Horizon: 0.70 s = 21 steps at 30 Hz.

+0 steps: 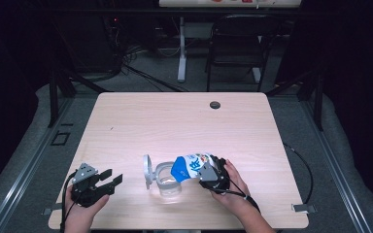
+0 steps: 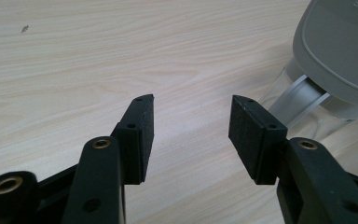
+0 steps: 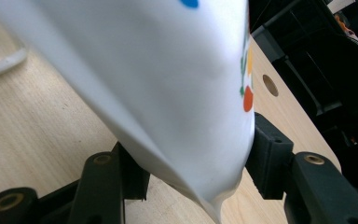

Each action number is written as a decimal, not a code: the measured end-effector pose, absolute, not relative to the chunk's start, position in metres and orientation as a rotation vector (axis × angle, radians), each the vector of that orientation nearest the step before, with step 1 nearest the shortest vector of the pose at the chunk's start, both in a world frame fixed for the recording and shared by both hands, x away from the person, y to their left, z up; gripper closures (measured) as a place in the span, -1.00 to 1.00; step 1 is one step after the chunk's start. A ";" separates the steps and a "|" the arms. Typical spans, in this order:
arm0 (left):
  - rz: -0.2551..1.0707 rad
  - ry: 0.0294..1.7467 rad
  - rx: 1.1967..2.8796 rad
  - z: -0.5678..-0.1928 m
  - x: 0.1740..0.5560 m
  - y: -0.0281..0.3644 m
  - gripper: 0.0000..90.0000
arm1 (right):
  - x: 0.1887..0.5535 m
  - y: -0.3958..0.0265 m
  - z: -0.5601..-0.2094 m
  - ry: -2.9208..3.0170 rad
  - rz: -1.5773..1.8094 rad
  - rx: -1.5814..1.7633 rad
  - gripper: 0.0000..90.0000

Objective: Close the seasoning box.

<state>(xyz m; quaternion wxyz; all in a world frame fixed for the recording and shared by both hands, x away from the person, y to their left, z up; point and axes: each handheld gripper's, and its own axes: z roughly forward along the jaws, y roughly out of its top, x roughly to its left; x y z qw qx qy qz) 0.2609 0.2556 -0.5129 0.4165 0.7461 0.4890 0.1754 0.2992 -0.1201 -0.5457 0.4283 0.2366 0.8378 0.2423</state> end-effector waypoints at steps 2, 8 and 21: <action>0.440 1.227 1.872 -0.513 0.261 0.256 0.13 | 0.300 -0.121 -0.546 2.093 0.583 0.583 0.07; 0.441 1.228 1.872 -0.513 0.261 0.255 0.13 | 0.302 -0.122 -0.549 2.086 0.572 0.582 0.07; 0.441 1.225 1.867 -0.513 0.261 0.255 0.13 | 0.304 -0.123 -0.545 2.079 0.521 0.548 0.07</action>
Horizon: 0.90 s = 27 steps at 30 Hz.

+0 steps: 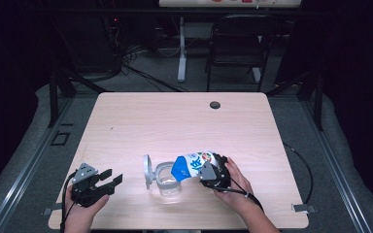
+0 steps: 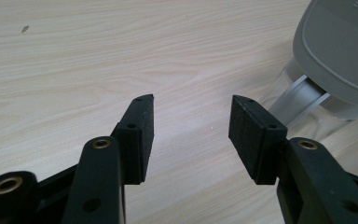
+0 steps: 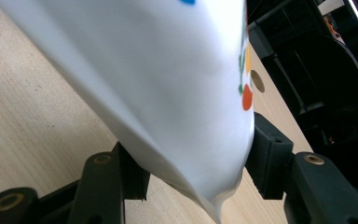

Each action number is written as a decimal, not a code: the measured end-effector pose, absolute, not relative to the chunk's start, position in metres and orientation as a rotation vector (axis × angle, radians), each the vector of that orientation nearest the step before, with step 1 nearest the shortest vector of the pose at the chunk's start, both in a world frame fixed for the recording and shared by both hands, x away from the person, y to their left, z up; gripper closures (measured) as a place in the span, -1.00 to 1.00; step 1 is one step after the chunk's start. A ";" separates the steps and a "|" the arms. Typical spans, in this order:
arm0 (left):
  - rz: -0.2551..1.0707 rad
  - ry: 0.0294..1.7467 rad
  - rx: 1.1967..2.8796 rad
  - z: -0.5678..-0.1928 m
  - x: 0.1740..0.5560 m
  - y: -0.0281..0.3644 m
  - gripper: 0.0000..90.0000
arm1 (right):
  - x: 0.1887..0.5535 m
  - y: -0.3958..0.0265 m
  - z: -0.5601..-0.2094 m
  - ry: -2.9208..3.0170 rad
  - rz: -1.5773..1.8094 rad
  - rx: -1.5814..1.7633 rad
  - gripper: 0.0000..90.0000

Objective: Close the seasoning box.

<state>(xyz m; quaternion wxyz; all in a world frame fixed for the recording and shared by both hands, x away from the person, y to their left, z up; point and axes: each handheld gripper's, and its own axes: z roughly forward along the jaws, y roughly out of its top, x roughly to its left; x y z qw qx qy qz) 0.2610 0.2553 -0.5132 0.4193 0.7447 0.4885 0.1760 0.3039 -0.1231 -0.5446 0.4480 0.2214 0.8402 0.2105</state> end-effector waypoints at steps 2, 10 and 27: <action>0.441 1.225 1.867 -0.513 0.261 0.255 0.13 | 0.304 -0.123 -0.543 2.083 0.493 0.536 0.07; 0.444 1.230 1.872 -0.514 0.261 0.256 0.13 | 0.305 -0.122 -0.542 2.071 0.476 0.511 0.07; 0.443 1.228 1.874 -0.514 0.261 0.255 0.13 | 0.305 -0.121 -0.537 2.046 0.424 0.435 0.07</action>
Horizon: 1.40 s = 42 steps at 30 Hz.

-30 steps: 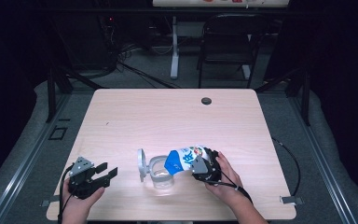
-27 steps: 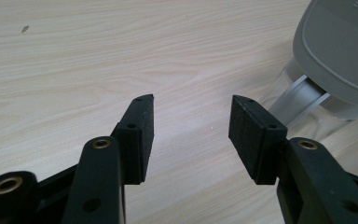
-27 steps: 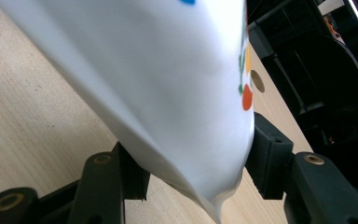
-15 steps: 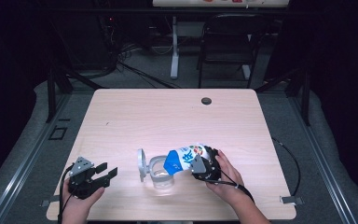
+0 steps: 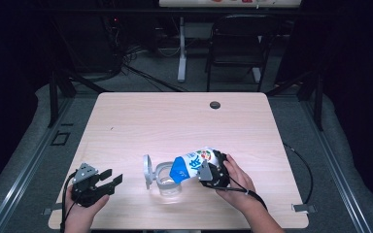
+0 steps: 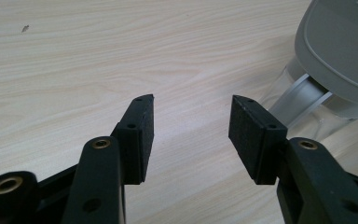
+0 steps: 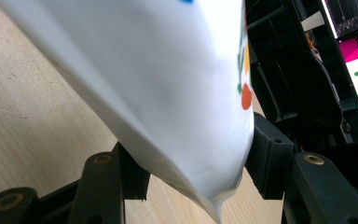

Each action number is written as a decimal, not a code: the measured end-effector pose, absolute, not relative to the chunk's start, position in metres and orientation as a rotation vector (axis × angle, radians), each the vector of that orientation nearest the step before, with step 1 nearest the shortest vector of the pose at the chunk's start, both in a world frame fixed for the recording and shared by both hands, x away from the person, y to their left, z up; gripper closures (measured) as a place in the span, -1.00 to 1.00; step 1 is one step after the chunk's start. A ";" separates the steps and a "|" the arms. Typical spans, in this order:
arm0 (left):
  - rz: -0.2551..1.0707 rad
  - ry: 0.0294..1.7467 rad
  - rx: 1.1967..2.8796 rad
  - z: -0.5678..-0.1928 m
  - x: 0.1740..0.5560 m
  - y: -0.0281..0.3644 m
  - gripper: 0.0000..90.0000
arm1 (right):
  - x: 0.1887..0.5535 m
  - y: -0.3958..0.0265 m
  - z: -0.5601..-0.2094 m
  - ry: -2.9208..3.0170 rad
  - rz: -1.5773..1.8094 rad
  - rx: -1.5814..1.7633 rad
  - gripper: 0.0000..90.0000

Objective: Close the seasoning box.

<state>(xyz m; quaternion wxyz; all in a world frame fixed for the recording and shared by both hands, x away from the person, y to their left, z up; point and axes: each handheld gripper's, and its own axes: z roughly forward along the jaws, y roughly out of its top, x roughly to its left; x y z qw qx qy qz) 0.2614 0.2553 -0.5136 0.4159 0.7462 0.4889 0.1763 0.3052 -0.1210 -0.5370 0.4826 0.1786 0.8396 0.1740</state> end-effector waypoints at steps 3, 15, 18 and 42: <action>0.448 1.223 1.865 -0.514 0.262 0.254 0.13 | 0.306 -0.121 -0.536 2.047 0.420 0.426 0.07; 0.448 1.222 1.867 -0.514 0.262 0.255 0.13 | 0.307 -0.120 -0.534 2.035 0.408 0.399 0.07; 0.447 1.223 1.866 -0.514 0.262 0.255 0.13 | 0.307 -0.120 -0.534 2.035 0.413 0.400 0.07; 0.445 1.223 1.867 -0.515 0.262 0.254 0.13 | 0.308 -0.119 -0.532 2.028 0.386 0.371 0.07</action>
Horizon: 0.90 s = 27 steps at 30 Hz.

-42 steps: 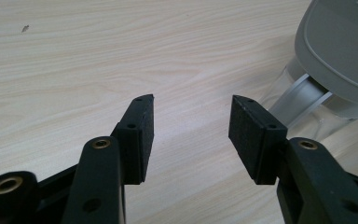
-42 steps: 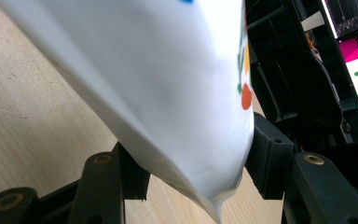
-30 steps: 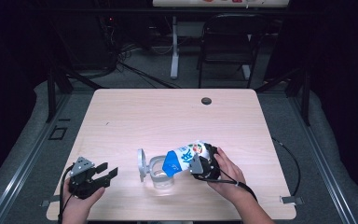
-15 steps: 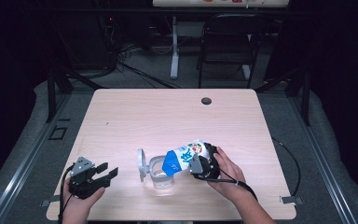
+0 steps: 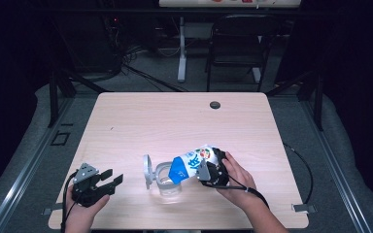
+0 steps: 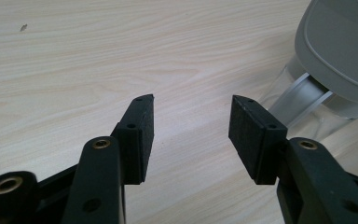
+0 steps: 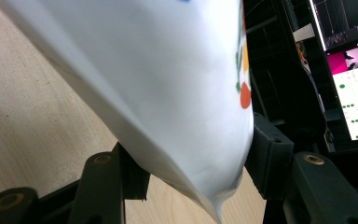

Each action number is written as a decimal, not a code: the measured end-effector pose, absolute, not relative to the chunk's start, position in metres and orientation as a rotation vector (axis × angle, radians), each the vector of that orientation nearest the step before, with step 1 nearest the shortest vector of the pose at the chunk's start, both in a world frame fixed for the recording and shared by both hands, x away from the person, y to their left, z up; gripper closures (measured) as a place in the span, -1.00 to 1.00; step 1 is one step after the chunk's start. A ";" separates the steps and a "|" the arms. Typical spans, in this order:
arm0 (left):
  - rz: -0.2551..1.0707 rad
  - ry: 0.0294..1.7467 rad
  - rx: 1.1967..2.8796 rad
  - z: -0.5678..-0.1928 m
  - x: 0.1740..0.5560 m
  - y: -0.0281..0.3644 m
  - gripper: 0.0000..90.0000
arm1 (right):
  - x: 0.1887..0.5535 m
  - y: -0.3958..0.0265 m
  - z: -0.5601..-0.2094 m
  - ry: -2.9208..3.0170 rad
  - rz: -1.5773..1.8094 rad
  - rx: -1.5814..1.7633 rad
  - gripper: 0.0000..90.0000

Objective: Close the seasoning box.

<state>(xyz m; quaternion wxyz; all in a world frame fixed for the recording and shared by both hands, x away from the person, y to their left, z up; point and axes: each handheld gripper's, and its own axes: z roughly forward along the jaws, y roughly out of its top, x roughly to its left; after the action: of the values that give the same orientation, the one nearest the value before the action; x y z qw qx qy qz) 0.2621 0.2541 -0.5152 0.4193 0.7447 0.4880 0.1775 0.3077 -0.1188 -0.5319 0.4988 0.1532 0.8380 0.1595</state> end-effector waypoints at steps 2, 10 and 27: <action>0.446 1.224 1.870 -0.515 0.262 0.254 0.13 | 0.307 -0.119 -0.531 2.029 0.362 0.360 0.07; 0.438 1.227 1.882 -0.515 0.262 0.256 0.13 | 0.308 -0.118 -0.532 2.025 0.370 0.348 0.07; 0.441 1.230 1.872 -0.515 0.263 0.256 0.13 | 0.310 -0.117 -0.530 2.019 0.352 0.326 0.07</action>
<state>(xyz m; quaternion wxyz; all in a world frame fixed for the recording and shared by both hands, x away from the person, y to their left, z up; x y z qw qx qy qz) 0.2626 0.2563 -0.5151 0.4160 0.7456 0.4900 0.1756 0.3095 -0.1165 -0.5296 0.5082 0.1353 0.8379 0.1462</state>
